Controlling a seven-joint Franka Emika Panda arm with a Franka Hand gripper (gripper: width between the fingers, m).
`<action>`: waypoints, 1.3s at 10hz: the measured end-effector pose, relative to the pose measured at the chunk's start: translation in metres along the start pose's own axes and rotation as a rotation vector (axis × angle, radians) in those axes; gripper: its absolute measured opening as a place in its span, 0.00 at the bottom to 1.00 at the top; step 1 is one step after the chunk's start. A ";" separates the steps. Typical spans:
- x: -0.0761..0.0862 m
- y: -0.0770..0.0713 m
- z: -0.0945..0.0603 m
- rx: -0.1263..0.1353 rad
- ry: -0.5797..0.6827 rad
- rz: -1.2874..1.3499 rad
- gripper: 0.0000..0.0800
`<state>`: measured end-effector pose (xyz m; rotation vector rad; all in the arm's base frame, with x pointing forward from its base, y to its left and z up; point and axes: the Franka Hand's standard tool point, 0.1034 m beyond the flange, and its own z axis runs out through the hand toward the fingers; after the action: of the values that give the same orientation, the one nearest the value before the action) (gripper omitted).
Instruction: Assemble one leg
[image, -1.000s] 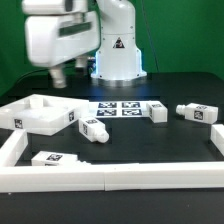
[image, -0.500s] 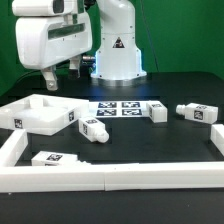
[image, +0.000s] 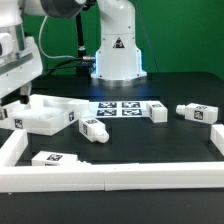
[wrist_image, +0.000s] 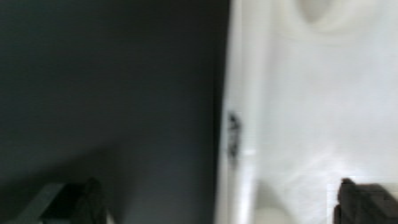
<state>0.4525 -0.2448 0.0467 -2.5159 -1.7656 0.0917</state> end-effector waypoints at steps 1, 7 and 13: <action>0.003 0.005 -0.002 -0.023 -0.003 -0.002 0.81; 0.002 -0.014 0.031 -0.025 -0.001 0.081 0.81; -0.002 -0.015 0.038 -0.022 -0.003 0.074 0.51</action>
Offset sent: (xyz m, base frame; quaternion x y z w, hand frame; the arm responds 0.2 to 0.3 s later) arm 0.0000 0.0000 0.0000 0.0000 0.0000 0.0000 1.0000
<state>0.4341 -0.2409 0.0106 -2.5977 -1.6837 0.0799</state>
